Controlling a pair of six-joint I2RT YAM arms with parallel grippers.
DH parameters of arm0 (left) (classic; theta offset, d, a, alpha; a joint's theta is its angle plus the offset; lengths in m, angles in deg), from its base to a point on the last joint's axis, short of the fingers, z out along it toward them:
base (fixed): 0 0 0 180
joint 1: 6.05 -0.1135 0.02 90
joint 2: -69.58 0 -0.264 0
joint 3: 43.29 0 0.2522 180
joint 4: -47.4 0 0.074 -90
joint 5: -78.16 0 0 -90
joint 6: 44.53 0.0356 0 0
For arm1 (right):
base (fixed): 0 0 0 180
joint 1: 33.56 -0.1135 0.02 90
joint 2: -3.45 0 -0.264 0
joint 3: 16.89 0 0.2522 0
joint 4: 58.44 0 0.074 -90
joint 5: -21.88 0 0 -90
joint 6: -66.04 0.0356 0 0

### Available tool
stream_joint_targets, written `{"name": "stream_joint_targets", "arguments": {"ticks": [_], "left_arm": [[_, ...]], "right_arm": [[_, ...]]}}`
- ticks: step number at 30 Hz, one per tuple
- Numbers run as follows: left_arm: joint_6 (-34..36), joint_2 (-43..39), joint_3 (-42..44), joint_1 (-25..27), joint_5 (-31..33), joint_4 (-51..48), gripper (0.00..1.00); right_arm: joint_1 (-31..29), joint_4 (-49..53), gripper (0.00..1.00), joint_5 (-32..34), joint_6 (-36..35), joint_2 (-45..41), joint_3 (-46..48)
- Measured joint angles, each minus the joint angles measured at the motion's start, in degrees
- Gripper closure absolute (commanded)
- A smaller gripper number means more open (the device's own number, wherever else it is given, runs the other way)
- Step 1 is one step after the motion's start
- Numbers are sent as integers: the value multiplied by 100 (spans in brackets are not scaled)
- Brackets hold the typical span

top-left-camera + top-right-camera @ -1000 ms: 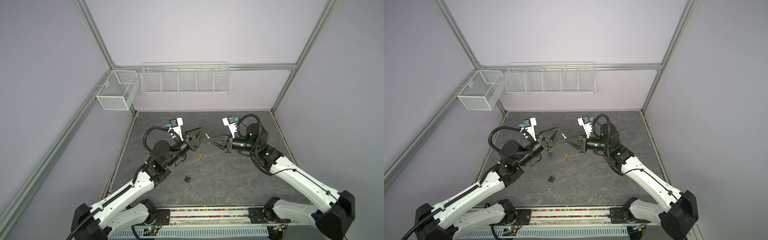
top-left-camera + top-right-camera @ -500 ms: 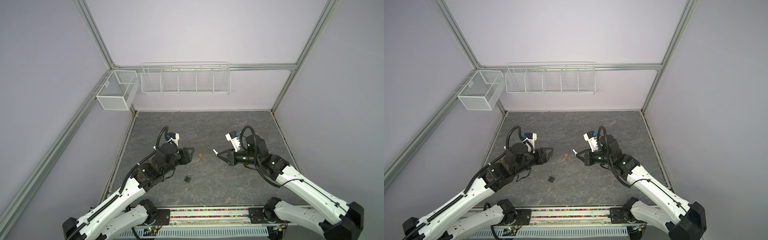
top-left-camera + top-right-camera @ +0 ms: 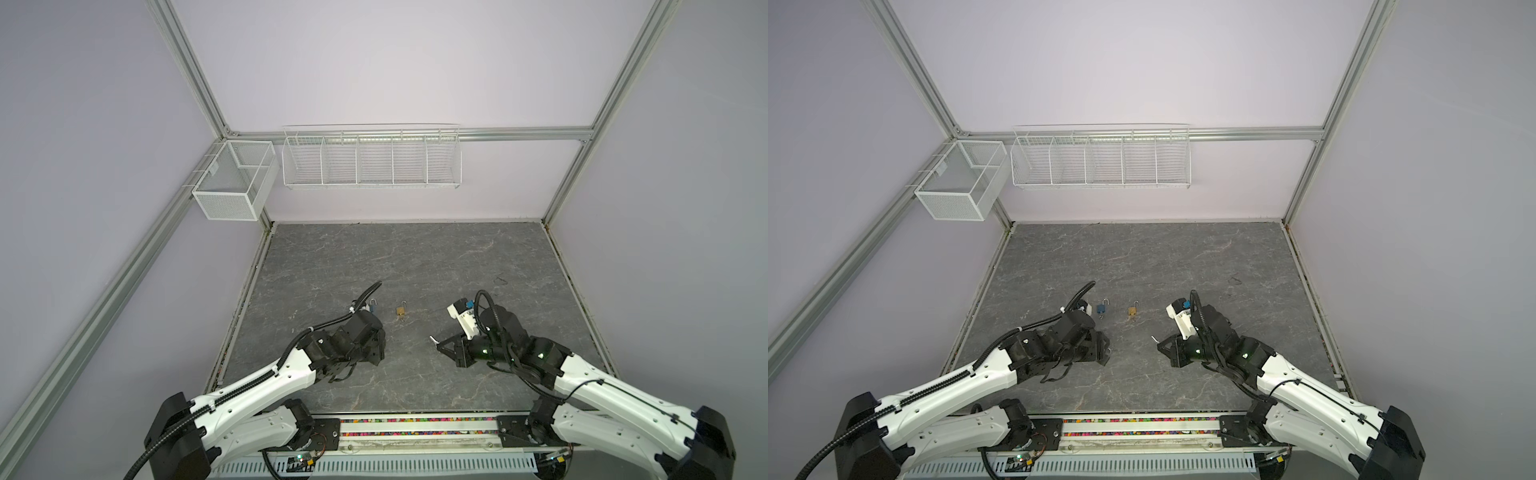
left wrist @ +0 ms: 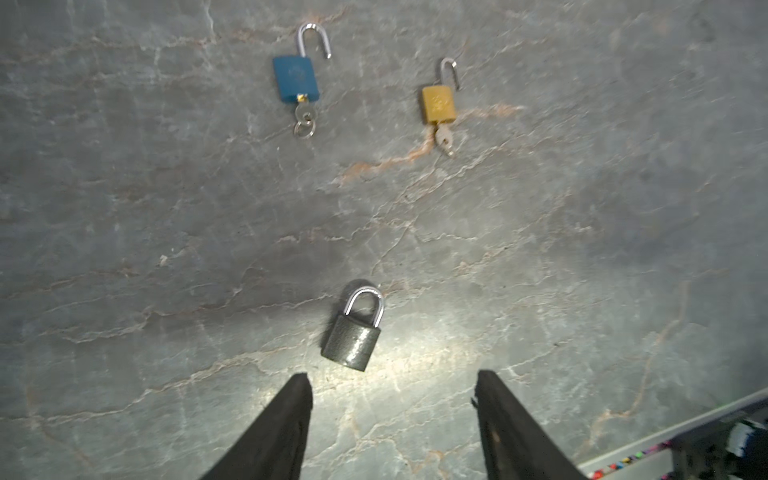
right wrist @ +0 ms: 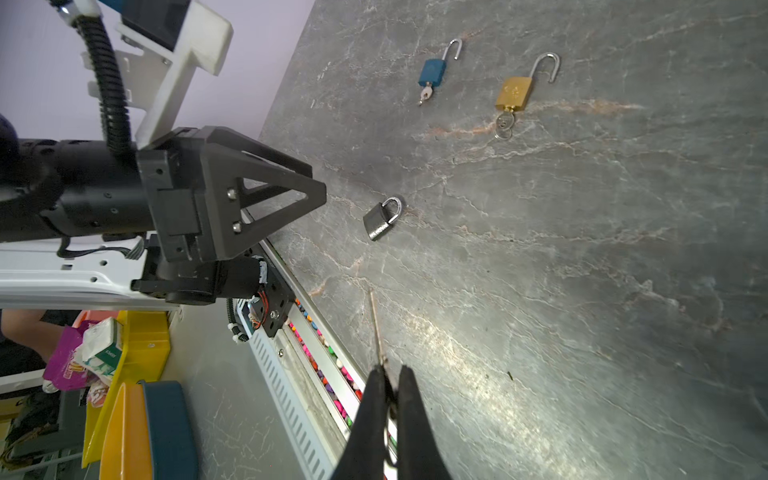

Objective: Unlock with the key

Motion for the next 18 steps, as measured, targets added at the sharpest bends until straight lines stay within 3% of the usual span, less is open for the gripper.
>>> {"name": "stream_joint_targets", "arguments": {"ticks": [10, 18], "left_arm": [[76, 1416, 20, 15, -85, 313, 33], [72, 2013, -105, 22, -160, 417, 33]], "right_arm": [[-79, -448, 93, 175, 81, -249, 199], [-111, -492, 93, 310, 79, -350, 225]]}}
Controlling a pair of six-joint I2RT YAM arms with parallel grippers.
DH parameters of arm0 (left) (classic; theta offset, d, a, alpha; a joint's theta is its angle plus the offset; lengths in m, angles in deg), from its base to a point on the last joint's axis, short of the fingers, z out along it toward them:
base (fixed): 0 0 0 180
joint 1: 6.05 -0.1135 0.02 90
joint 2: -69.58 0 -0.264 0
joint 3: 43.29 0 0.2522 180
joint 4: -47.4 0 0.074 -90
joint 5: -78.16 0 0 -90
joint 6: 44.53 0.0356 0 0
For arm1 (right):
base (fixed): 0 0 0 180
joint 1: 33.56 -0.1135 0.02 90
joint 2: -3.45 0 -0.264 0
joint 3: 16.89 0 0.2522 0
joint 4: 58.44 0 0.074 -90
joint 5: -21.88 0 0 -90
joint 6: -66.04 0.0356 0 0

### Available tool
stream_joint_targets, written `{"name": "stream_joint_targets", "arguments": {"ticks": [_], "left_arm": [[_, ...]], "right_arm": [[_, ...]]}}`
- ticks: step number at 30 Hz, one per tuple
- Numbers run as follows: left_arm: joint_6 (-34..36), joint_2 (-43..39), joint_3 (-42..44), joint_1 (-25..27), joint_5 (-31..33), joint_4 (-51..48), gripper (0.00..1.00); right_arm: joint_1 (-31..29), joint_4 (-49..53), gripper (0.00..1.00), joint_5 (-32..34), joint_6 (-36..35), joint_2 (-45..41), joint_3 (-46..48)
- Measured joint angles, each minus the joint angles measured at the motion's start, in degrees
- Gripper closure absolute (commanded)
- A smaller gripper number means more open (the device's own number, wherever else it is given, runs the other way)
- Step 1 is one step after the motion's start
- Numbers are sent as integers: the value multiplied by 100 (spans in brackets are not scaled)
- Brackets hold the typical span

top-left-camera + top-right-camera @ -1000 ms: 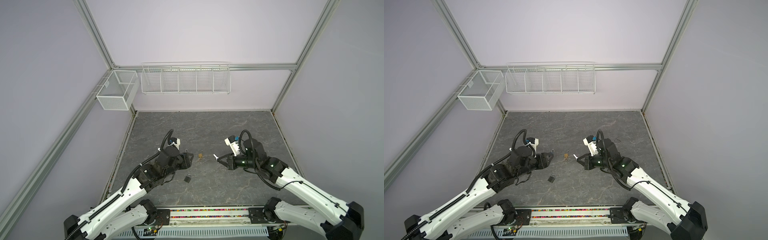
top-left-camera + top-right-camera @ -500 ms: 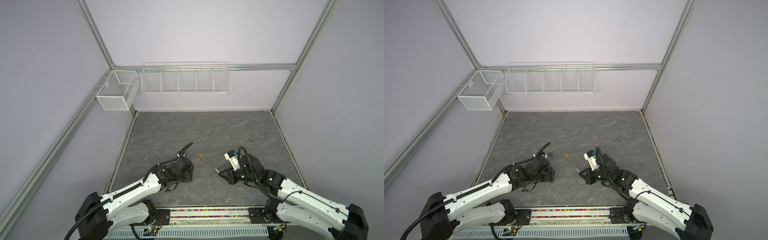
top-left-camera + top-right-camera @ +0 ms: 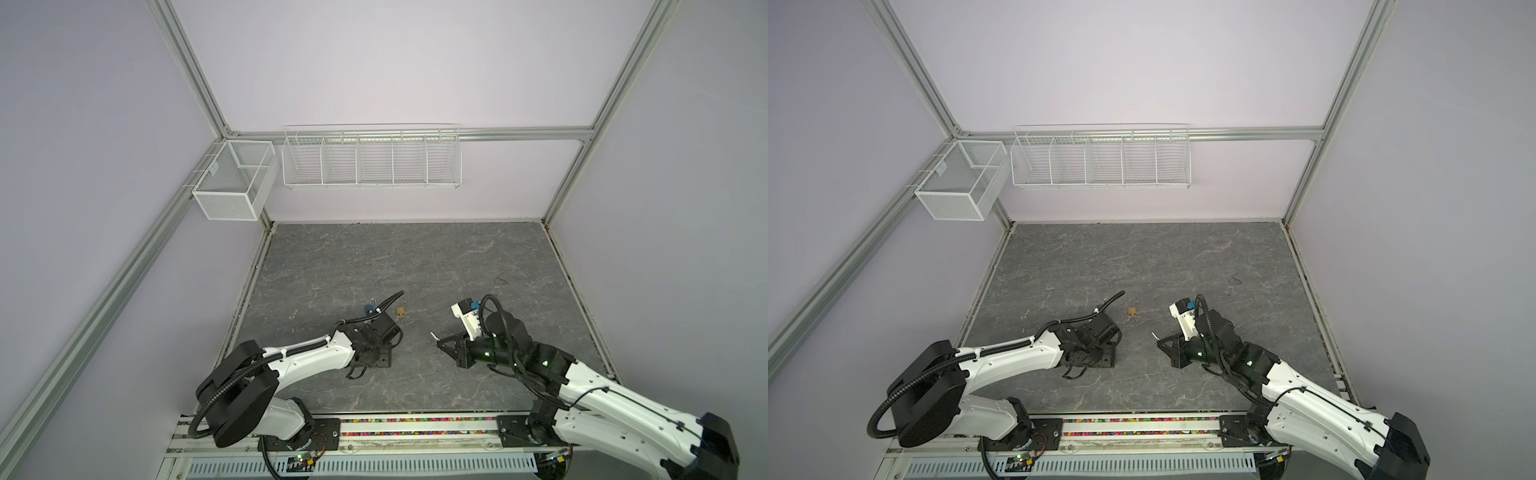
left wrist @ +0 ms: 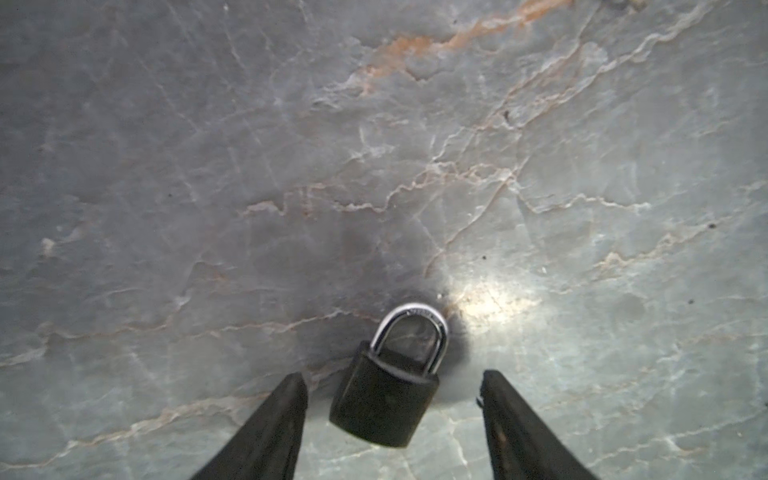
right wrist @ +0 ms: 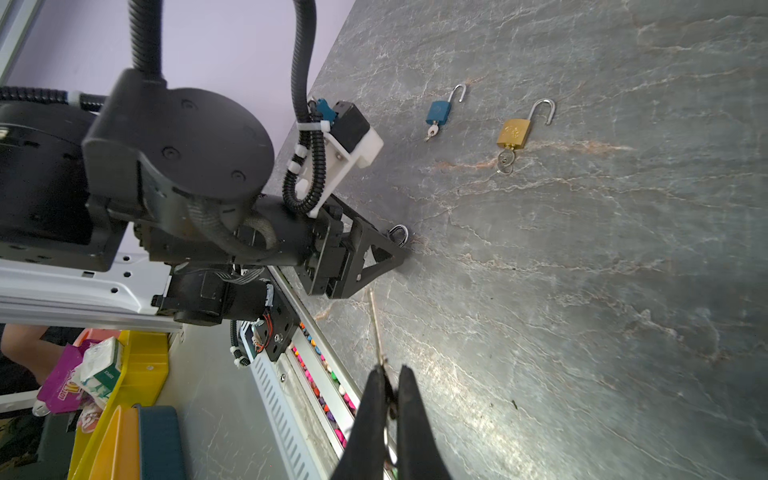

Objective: Unlock with the key

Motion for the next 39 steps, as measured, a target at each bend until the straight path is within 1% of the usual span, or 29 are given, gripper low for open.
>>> {"name": "stream_joint_targets", "arguments": {"ticks": [5, 9, 16, 18, 24, 28, 31, 39], "left_arm": [[-48, 66, -2, 87, -42, 109, 36], [-155, 173, -26, 273, -13, 142, 39], [-527, 553, -415, 533, 190, -83, 46], [-671, 680, -555, 546, 328, -238, 48], [-970, 1012, -813, 553, 605, -442, 48], [-1064, 1088, -885, 555, 750, -483, 51], [-1106, 1126, -916, 557, 820, -509, 56], [-1161, 1255, -1060, 708, 999, -682, 57]], "right_arm": [[0, -11, 93, 22, -2, -2, 0], [0, -22, 93, 22, -4, 2, 0], [0, -28, 93, 22, -2, -31, 28], [0, -24, 93, 37, -2, -90, 94], [-17, -28, 94, 155, 22, -339, 328], [-20, -22, 93, 175, 22, -396, 345], [-20, -20, 93, 173, 22, -398, 345], [-20, -33, 93, 170, 22, -343, 345]]}}
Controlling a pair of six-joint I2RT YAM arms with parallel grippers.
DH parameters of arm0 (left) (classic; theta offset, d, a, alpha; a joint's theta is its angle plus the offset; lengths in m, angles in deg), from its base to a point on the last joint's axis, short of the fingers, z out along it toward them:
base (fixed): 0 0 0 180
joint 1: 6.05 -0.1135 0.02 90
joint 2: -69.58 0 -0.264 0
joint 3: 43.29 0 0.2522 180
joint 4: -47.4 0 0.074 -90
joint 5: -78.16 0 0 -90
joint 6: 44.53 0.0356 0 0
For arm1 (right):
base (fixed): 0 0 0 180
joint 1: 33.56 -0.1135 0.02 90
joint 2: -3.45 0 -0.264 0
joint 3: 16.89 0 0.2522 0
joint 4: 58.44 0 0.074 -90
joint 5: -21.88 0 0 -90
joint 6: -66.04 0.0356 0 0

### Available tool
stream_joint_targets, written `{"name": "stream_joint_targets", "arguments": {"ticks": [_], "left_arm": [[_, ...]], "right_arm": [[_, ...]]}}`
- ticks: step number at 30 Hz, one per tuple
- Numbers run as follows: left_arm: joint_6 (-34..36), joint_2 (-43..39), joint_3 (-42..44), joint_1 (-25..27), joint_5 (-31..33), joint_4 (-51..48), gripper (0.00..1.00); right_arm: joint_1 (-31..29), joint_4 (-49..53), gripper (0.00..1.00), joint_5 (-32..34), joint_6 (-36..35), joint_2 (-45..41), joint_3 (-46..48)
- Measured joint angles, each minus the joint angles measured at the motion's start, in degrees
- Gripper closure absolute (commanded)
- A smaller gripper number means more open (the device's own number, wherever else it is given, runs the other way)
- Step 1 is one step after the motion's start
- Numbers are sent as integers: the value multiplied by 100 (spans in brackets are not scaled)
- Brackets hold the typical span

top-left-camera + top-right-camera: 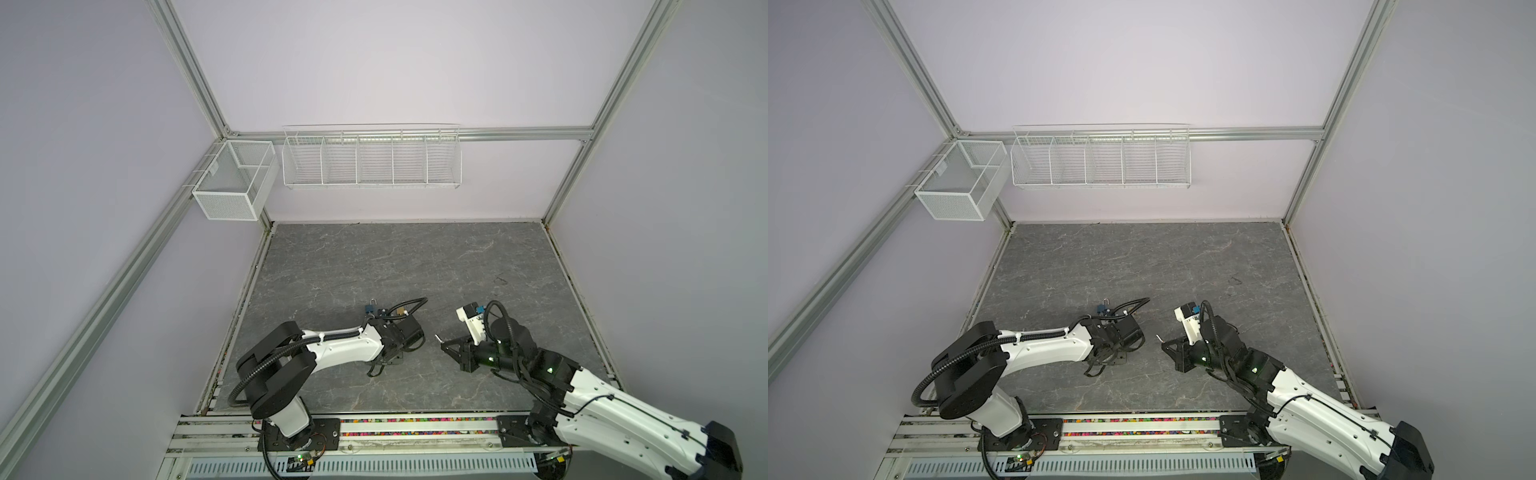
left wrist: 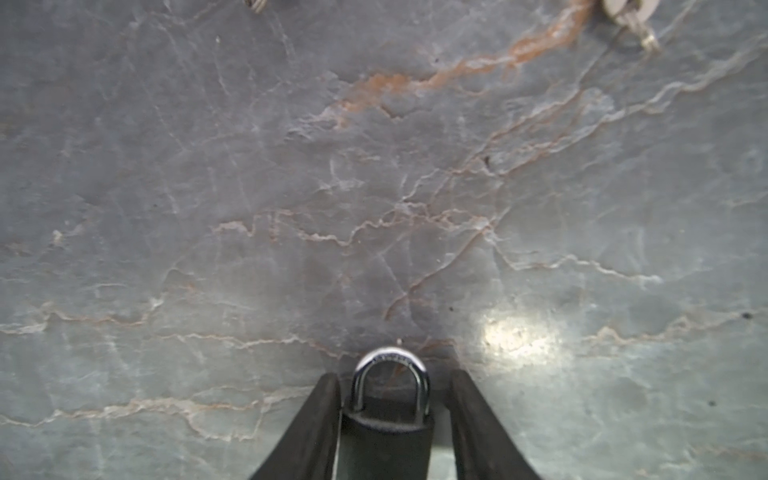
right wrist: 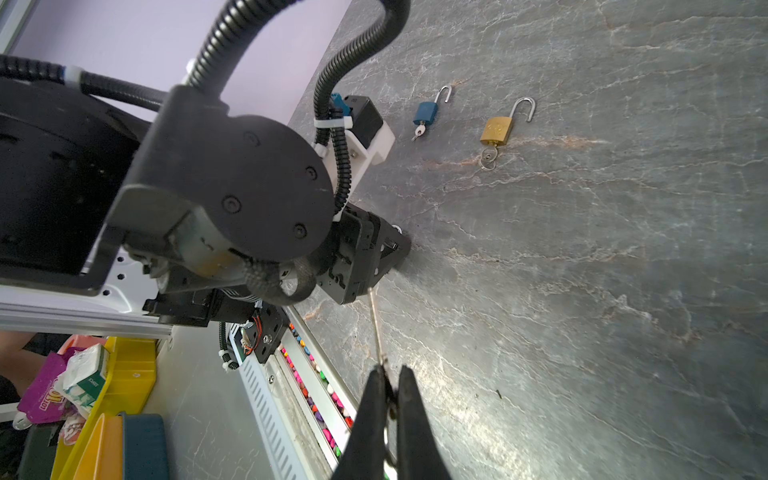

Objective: Unlock with the key
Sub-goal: 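Close the left gripper on the black padlock's body, then lift the black padlock with the left gripper while the right gripper approaches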

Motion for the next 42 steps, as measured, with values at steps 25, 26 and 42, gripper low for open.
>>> {"name": "stream_joint_targets", "arguments": {"ticks": [25, 26, 42], "left_arm": [[-341, -160, 162, 109, 20, 42, 81], [-358, -214, 195, 109, 24, 39, 83], [-752, -2050, -197, 109, 682, -120, 100]], "right_arm": [[0, -15, 93, 4, 0, 149, -2], [0, -11, 93, 22, 0, 149, -4], [-525, 619, 93, 922, 138, 267, -564]]}}
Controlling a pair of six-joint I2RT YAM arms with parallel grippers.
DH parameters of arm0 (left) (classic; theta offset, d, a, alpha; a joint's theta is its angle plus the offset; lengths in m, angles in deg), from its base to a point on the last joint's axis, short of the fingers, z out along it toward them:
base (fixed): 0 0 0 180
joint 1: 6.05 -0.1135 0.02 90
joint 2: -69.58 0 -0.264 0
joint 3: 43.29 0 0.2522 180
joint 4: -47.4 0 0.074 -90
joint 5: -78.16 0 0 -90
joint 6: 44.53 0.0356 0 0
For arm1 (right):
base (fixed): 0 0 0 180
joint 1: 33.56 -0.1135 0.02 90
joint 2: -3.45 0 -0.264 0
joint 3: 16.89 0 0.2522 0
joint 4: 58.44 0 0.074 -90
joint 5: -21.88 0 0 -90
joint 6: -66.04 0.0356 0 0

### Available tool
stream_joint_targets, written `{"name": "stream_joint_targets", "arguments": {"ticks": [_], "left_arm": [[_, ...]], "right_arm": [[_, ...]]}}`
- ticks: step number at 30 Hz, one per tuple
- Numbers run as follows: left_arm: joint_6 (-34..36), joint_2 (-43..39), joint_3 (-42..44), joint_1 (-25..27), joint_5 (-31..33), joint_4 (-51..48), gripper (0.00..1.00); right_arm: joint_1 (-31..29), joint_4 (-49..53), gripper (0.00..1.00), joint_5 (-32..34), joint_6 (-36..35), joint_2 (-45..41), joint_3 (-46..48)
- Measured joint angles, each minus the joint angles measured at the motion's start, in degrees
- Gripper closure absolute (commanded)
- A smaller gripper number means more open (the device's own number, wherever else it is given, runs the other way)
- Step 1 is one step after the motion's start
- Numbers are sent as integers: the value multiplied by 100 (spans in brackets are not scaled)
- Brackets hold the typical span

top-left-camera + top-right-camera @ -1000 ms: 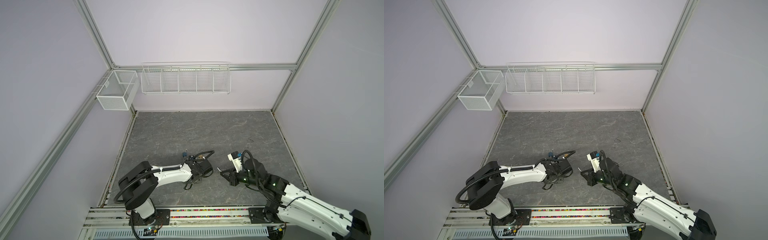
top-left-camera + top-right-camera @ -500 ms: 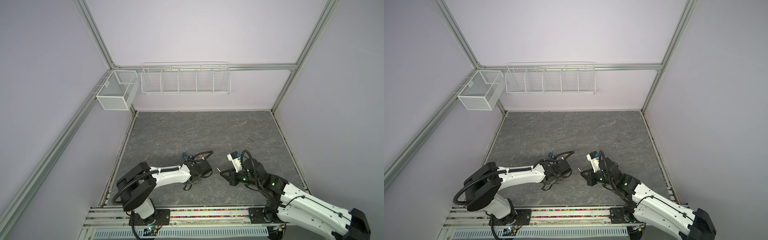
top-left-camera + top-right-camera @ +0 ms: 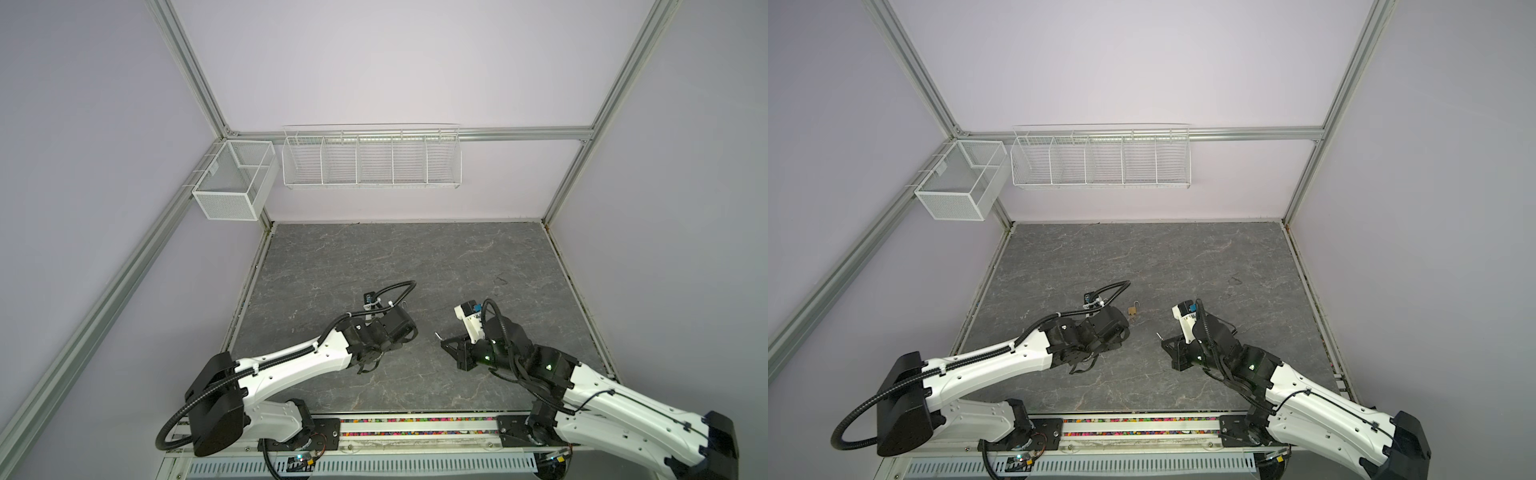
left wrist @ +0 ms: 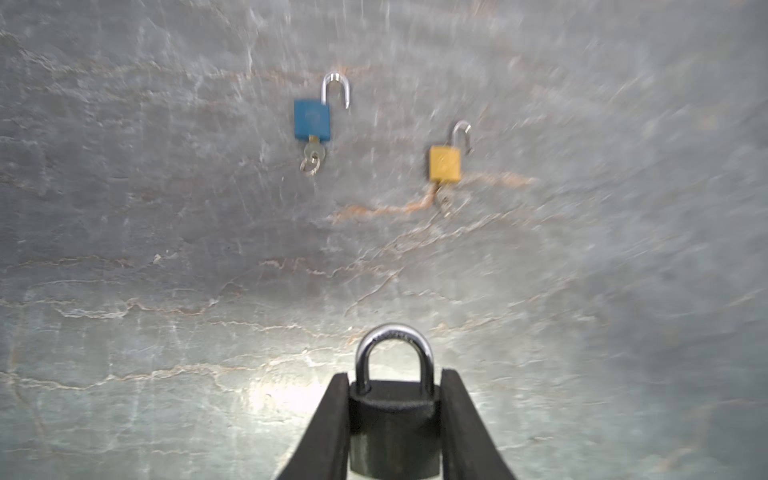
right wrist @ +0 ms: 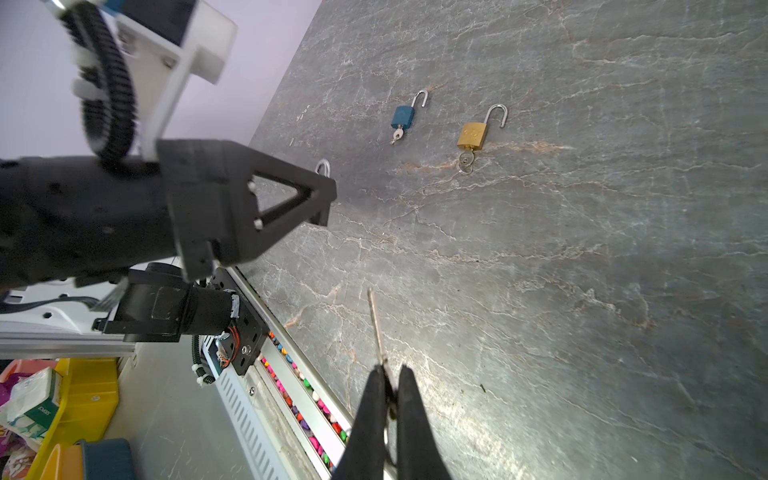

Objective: Unlock with the key
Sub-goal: 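Lift the black padlock with the left gripper while the right gripper approaches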

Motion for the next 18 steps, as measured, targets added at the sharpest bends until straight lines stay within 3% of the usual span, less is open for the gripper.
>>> {"name": "stream_joint_targets", "arguments": {"ticks": [8, 18], "left_arm": [[-533, -1029, 295, 0, 192, 857, 100], [-1327, -1283, 772, 0, 120, 1773, 100]], "right_arm": [[-772, 203, 93, 772, 188, 374, -466], [-1714, -20, 93, 1694, 304, 1121, -920]]}}
